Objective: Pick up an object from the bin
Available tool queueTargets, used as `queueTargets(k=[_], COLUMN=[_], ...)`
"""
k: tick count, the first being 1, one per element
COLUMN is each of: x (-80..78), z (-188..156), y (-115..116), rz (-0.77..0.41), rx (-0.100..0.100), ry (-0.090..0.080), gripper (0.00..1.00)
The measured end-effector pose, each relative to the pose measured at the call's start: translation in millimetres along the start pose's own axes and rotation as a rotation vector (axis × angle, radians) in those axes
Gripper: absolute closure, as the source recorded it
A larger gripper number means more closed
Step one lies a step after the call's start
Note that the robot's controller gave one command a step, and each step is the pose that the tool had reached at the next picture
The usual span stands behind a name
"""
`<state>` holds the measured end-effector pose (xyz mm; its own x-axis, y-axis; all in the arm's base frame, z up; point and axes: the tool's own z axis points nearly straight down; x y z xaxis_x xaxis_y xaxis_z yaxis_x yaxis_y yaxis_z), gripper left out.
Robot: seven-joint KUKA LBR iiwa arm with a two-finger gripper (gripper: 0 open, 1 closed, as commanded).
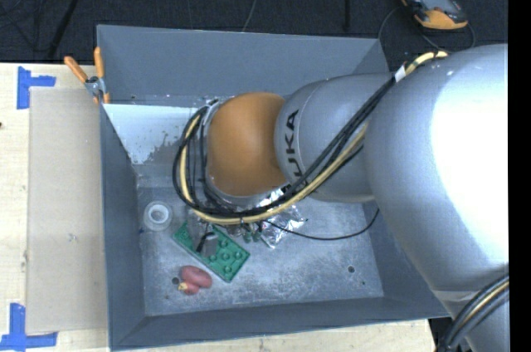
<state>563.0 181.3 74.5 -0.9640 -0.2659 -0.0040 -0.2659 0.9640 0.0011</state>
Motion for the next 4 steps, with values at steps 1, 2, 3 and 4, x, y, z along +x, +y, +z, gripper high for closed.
queueTargets(k=[1,2,3,4], x=[40.4,42.8,40.5,31.1], z=[0,3,-1,-135], y=[-89,-91,-92,-109], rz=[-0.247,-0.246,-0.243,-0.247], rx=[-0.003,0.0,0.002,0.003], ry=[-0.007,0.001,-0.003,-0.004], gripper=[1.0,0.0,1.0,1.0])
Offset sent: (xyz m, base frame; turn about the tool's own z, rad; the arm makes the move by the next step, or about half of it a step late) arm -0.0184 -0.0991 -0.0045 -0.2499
